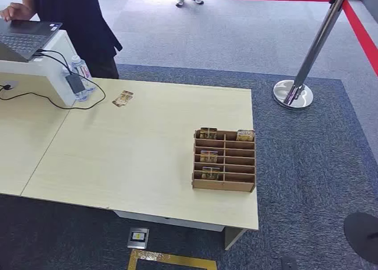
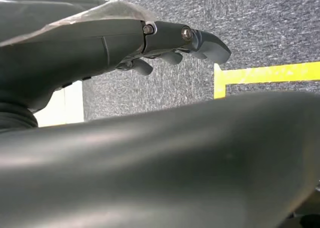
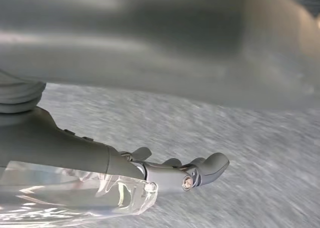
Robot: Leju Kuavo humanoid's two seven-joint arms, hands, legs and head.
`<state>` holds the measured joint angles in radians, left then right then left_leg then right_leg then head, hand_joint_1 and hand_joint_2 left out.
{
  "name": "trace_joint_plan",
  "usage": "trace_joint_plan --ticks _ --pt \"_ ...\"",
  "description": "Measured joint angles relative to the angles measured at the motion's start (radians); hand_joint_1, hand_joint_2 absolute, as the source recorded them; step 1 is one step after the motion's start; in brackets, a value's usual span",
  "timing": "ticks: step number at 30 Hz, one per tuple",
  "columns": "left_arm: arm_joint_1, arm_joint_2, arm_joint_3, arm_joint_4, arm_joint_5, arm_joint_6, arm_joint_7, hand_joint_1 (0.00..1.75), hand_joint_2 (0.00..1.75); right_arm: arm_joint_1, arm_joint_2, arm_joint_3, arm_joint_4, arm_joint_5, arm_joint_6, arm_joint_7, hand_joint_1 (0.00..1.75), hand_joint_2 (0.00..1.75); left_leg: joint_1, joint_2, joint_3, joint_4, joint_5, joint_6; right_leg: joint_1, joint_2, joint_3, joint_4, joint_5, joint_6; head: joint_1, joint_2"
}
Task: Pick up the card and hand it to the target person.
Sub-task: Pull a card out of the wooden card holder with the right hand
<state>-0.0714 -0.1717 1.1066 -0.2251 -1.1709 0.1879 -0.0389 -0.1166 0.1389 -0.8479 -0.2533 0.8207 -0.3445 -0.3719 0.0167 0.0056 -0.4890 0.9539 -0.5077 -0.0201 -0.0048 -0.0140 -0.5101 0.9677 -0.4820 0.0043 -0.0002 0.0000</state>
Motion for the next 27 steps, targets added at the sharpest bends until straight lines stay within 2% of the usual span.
trace_joint_plan --ticks 2,5,9,14,20,24,27 --pt "-0.001 -0.001 0.007 0.001 -0.003 0.002 -0.002 0.0 0.0 -0.007 -0.001 -0.008 -0.002 -0.002 -0.011 -0.034 0.0 0.0 0.0 0.0 0.0 0.0 0.0 0.0 0.0 0.0 0.0 0.0 0.0 0.0 0.0 0.0" --pt "-0.002 -0.006 0.028 0.004 -0.009 0.009 -0.004 0.0 0.0 -0.026 -0.003 -0.027 -0.013 -0.027 -0.048 -0.149 0.0 0.0 0.0 0.0 0.0 0.0 0.0 0.0 0.0 0.0 0.0 0.0 0.0 0.0 0.0 0.0" --pt "-0.005 -0.01 0.05 0.007 -0.007 0.019 -0.004 0.0 0.0 -0.054 0.001 -0.041 -0.062 -0.129 -0.102 -0.302 0.0 0.0 0.0 0.0 0.0 0.0 0.0 0.0 0.0 0.0 0.0 0.0 0.0 0.0 0.0 0.0" --pt "-0.009 -0.013 0.064 0.008 -0.005 0.022 -0.004 0.0 0.0 -0.064 0.021 -0.007 -0.194 -0.278 -0.107 -0.325 0.0 0.0 0.0 0.0 0.0 0.0 0.0 0.0 0.0 0.0 0.0 0.0 0.0 0.0 0.0 0.0" --pt "-0.014 -0.016 0.073 0.009 -0.014 0.019 -0.006 0.0 0.0 -0.01 0.062 0.137 -0.444 -0.428 -0.115 -0.329 0.0 0.0 0.0 0.0 0.0 0.0 0.0 0.0 0.0 0.0 0.0 0.0 0.0 0.0 0.0 0.0" --pt "-0.014 -0.017 0.073 0.009 -0.024 0.01 -0.016 0.0 0.0 0.064 0.095 0.25 -0.659 -0.441 -0.105 -0.324 0.0 1.75 0.0 0.0 0.0 0.0 0.0 0.0 0.0 0.0 0.0 0.0 0.0 0.0 0.0 0.0" --pt "-0.014 -0.017 0.073 0.009 -0.03 0.004 -0.024 0.0 0.0 0.125 0.111 0.337 -0.823 -0.401 -0.08 -0.288 0.0 1.75 0.0 0.0 0.0 0.0 0.0 0.0 0.0 0.0 0.0 0.0 0.0 0.0 0.0 0.0"
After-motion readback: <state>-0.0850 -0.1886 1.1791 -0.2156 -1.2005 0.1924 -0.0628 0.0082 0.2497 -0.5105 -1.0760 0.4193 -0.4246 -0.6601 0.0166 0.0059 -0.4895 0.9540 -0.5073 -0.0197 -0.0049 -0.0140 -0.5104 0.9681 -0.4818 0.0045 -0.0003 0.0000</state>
